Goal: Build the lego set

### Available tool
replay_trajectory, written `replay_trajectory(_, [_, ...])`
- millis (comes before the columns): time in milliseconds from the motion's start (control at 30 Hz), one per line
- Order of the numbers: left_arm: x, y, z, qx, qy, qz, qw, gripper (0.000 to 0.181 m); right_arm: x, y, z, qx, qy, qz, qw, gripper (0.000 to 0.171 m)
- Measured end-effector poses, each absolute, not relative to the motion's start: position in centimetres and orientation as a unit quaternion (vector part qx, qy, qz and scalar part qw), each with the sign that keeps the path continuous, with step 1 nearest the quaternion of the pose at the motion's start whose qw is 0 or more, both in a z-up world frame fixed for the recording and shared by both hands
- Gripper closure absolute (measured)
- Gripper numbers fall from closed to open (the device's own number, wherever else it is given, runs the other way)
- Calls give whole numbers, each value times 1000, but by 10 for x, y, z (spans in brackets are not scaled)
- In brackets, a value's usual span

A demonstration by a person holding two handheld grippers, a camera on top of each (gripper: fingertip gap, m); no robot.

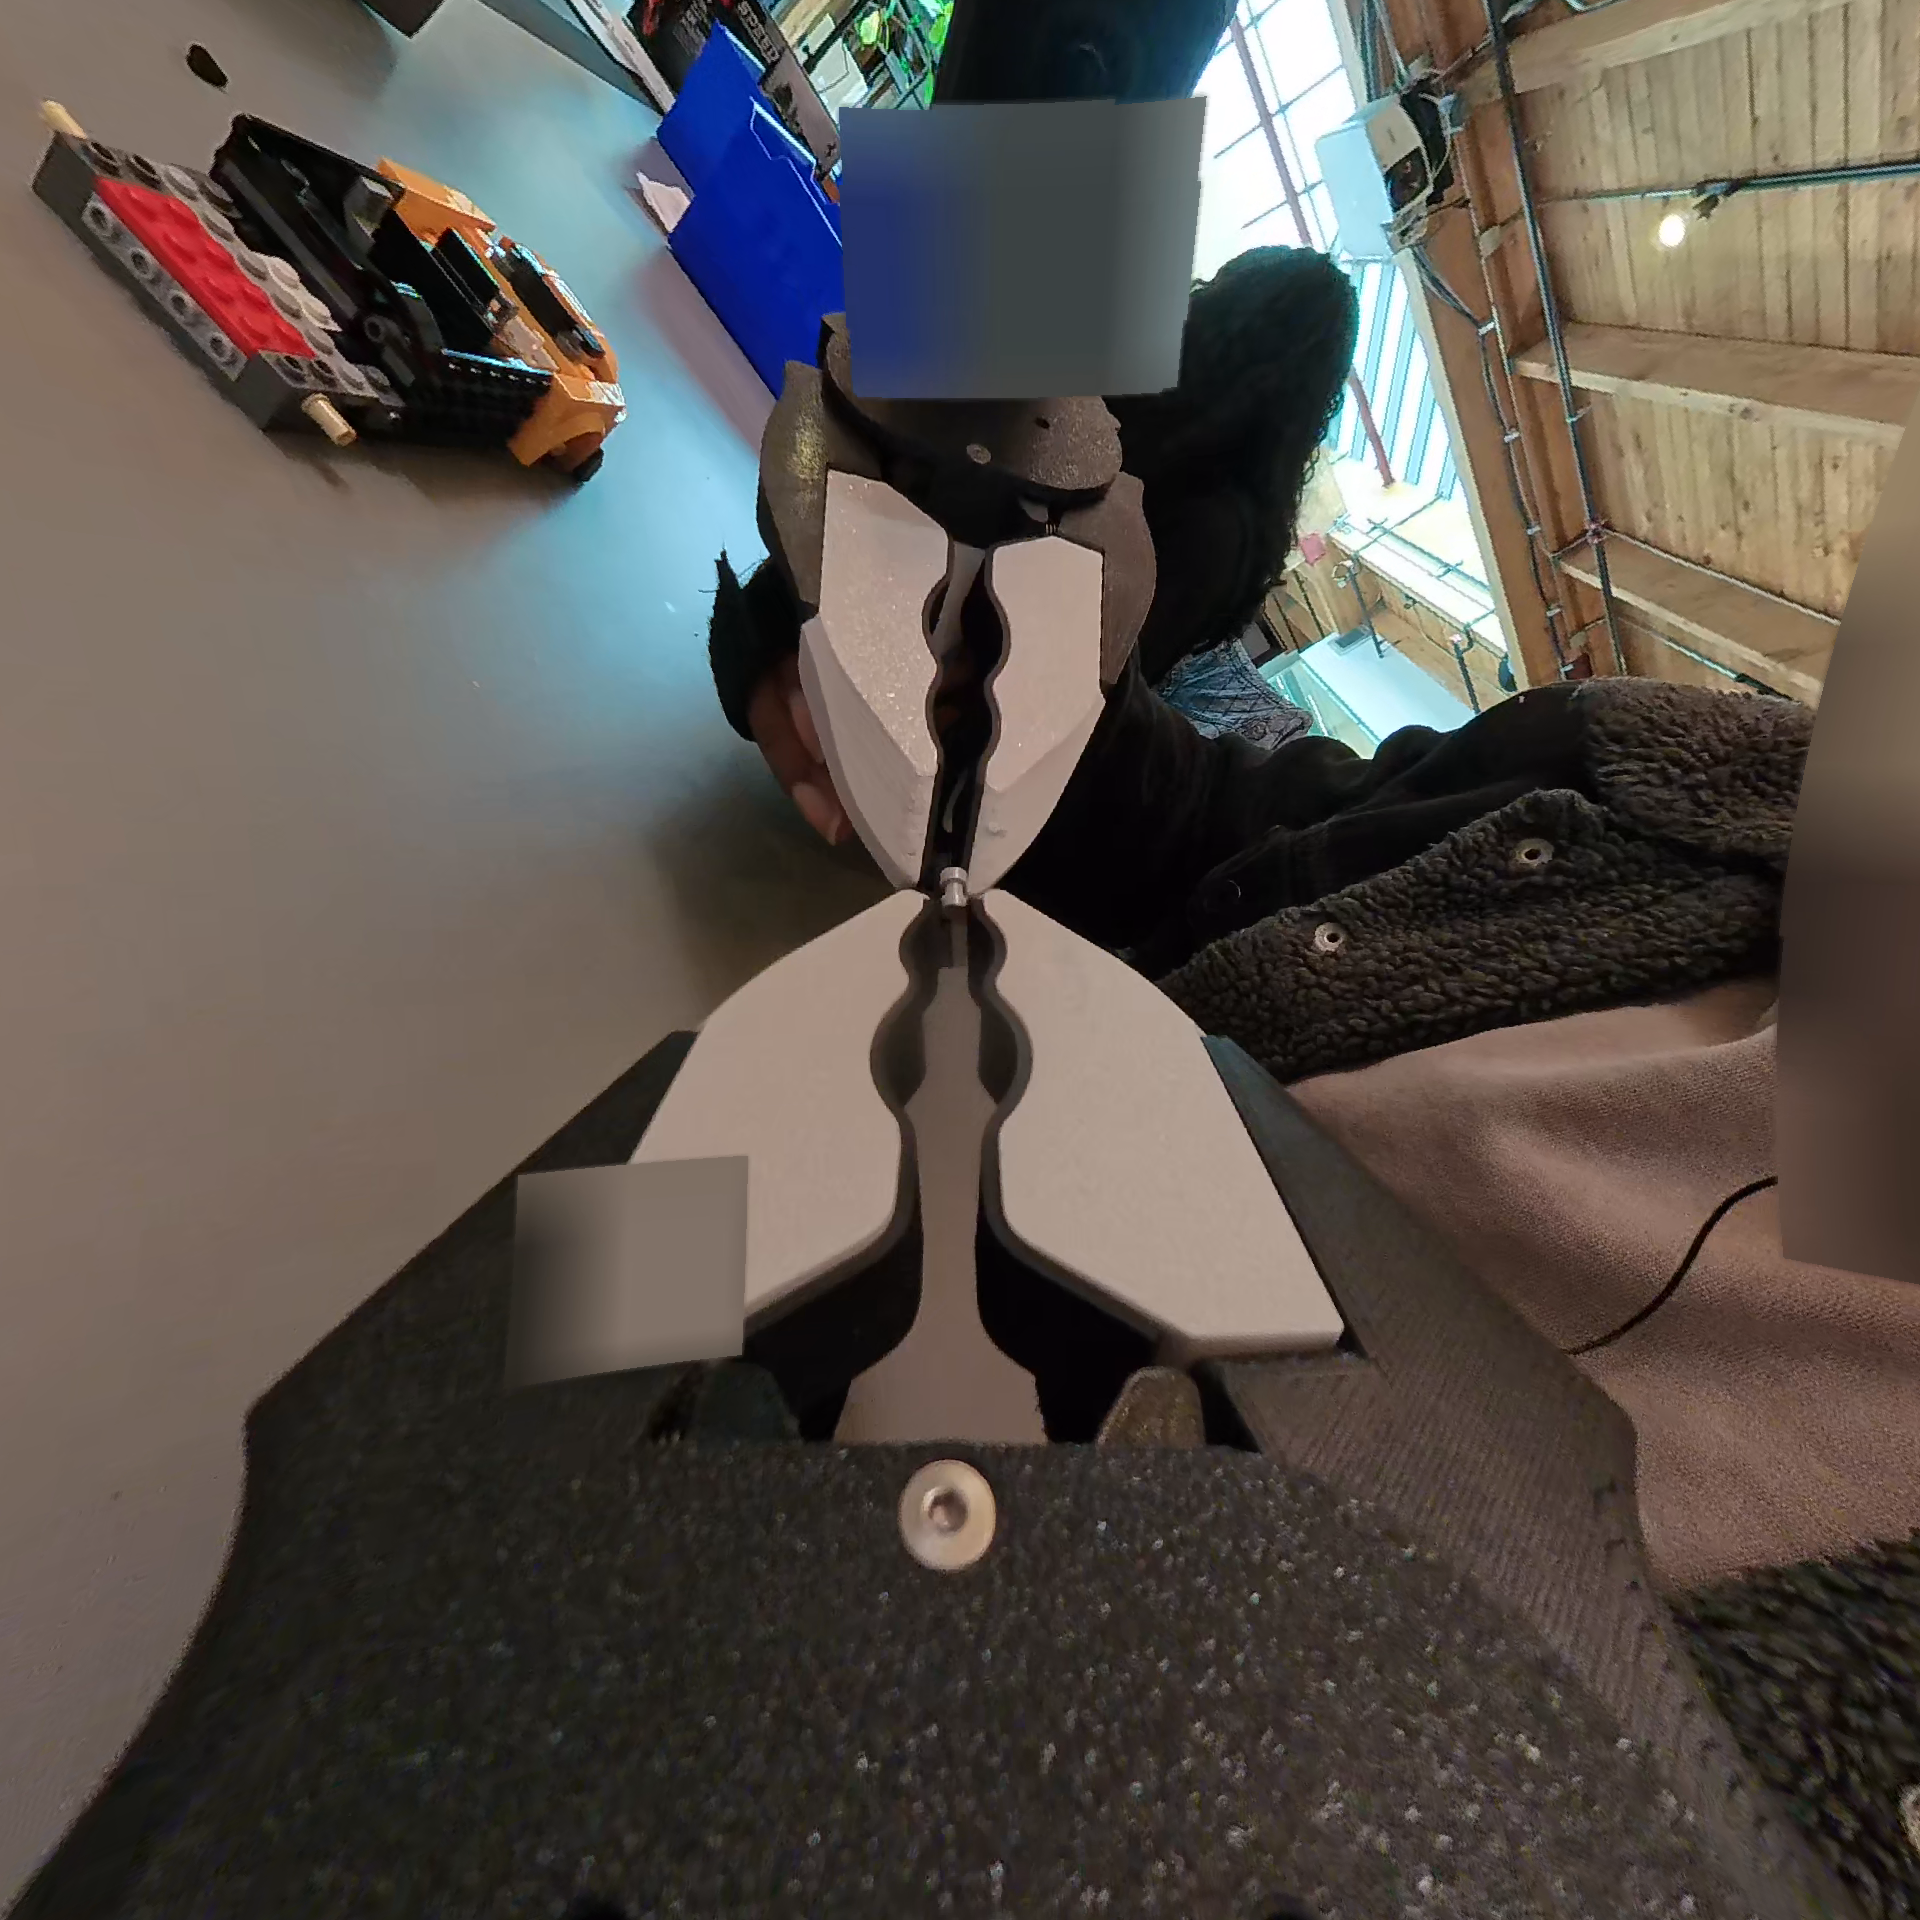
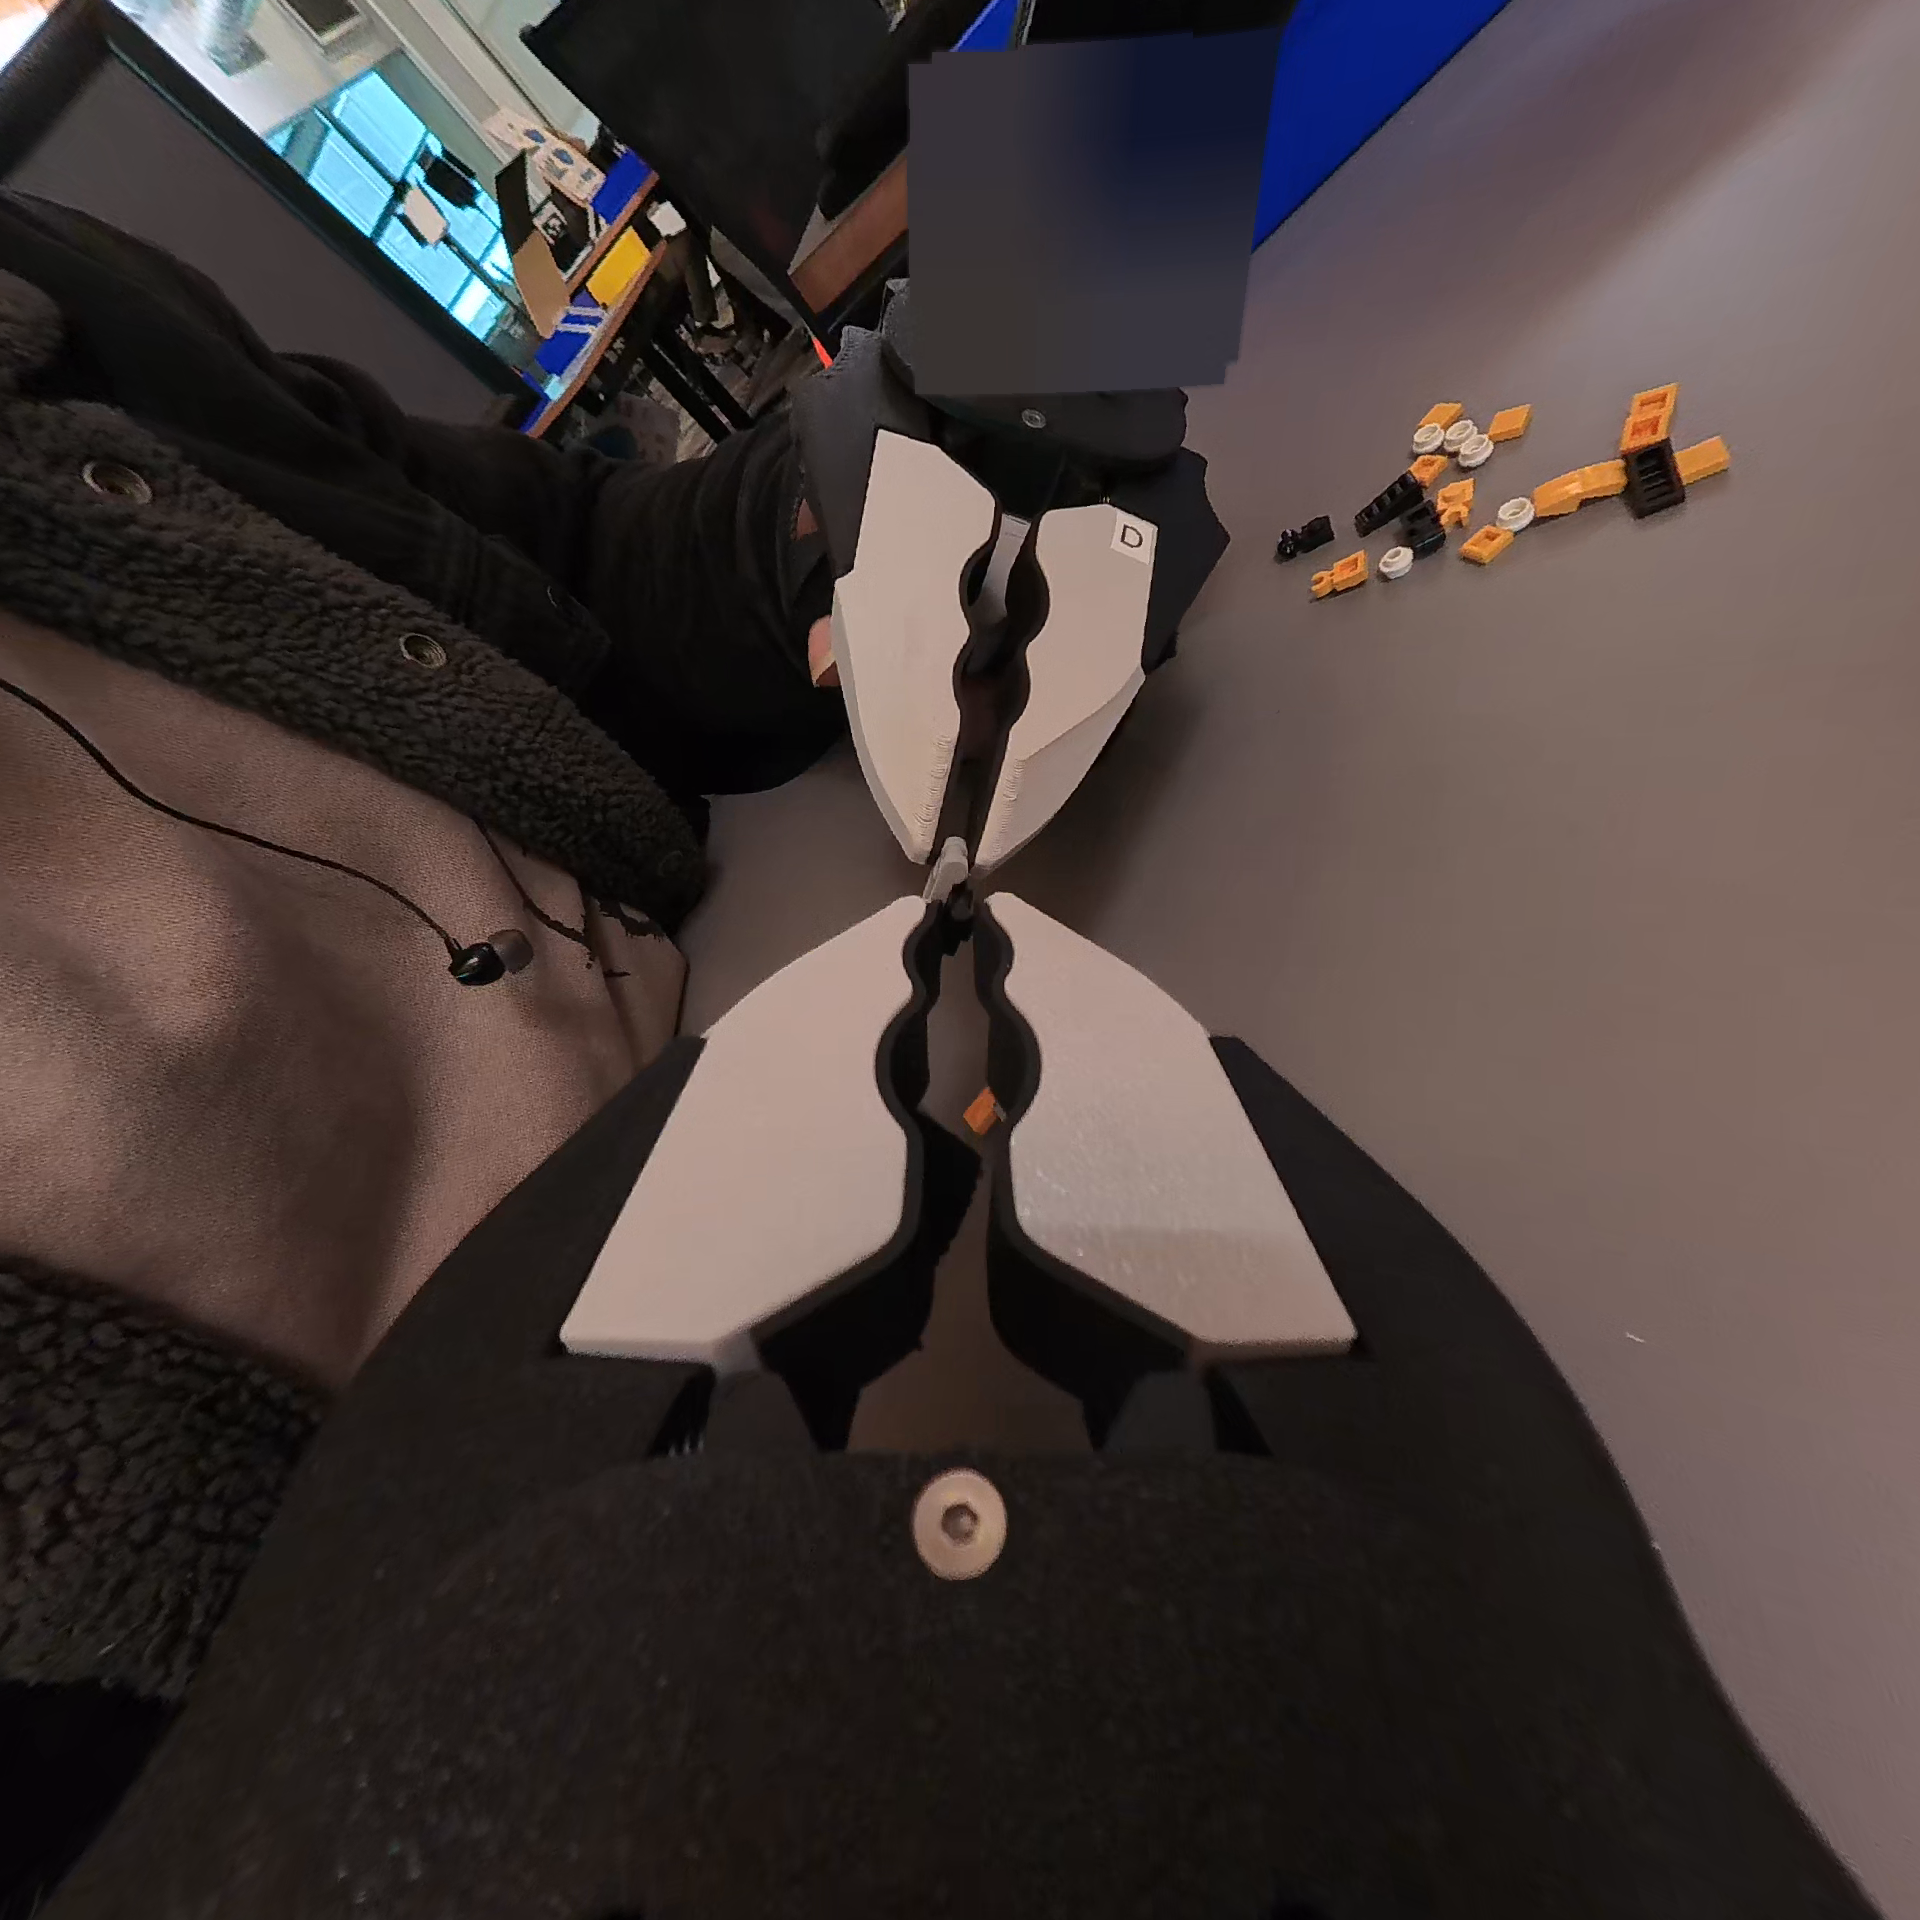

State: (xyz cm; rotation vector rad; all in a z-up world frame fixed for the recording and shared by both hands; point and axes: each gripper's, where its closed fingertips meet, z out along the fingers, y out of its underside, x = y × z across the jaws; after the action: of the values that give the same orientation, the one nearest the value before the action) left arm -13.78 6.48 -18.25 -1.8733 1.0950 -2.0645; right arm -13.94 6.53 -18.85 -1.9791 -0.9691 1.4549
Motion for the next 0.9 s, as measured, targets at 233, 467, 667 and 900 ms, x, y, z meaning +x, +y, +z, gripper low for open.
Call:
replay_trajectory(233, [-137, 67, -183, -625, 357, -690, 75, 177, -139, 67, -189, -728, -350, 534, 250, 166])
replay_trajectory(467, [-137, 64, -190, -630, 377, -674, 76, 175, -138, 64, -196, -736, -362, 521, 237, 166])
replay_trajectory(667, [-137, 53, -202, -639, 428, -634, 80, 175, -140, 59, -205, -745, -383, 500, 221, 166])
replay_trajectory(900, [-139, 88, -174, -625, 308, -706, 129, 176, -133, 84, -183, -734, -315, 524, 295, 158])
